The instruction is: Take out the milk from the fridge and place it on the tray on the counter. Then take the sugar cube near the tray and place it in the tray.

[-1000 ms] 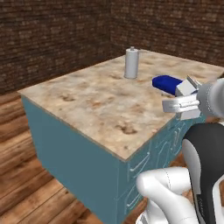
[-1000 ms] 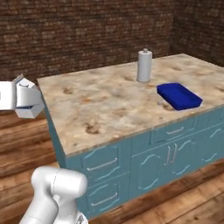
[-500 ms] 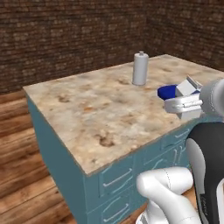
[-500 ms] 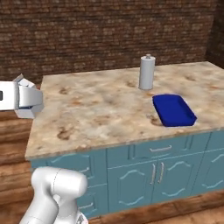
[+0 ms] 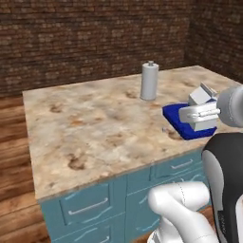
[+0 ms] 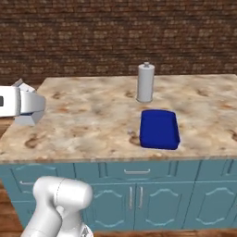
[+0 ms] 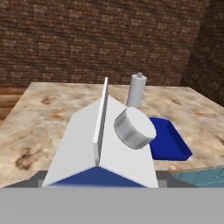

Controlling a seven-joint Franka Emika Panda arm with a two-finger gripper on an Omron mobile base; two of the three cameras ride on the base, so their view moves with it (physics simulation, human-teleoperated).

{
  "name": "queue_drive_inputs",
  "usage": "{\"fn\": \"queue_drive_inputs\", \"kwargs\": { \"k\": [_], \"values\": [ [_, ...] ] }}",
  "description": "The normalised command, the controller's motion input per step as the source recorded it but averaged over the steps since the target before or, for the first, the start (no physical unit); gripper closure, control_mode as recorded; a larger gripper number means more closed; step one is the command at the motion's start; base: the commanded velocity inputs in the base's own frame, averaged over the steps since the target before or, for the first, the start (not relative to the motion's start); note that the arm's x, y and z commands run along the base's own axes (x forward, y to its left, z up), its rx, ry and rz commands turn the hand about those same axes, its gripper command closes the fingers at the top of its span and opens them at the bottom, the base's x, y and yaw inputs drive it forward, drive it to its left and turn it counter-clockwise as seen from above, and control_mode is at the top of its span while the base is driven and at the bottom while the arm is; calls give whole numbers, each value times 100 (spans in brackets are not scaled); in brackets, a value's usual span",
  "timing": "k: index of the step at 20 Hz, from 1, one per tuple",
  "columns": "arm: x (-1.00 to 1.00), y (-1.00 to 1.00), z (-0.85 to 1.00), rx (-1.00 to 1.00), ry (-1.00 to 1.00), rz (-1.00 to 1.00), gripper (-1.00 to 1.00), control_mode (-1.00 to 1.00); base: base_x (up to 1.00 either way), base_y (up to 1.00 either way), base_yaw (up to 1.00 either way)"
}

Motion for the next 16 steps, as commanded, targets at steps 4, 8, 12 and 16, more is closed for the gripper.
{"fn": "queue_drive_inputs", "kwargs": {
  "k": [4,8,12,16],
  "values": [
    [0,0,0,0,0,0,100,100,29,-100,29],
    [0,0,0,0,0,0,100,100,47,-100,31],
    [0,0,0,0,0,0,100,100,52,-95,37],
    [0,0,0,0,0,0,100,100,-9,-83,13]
  ]
}}
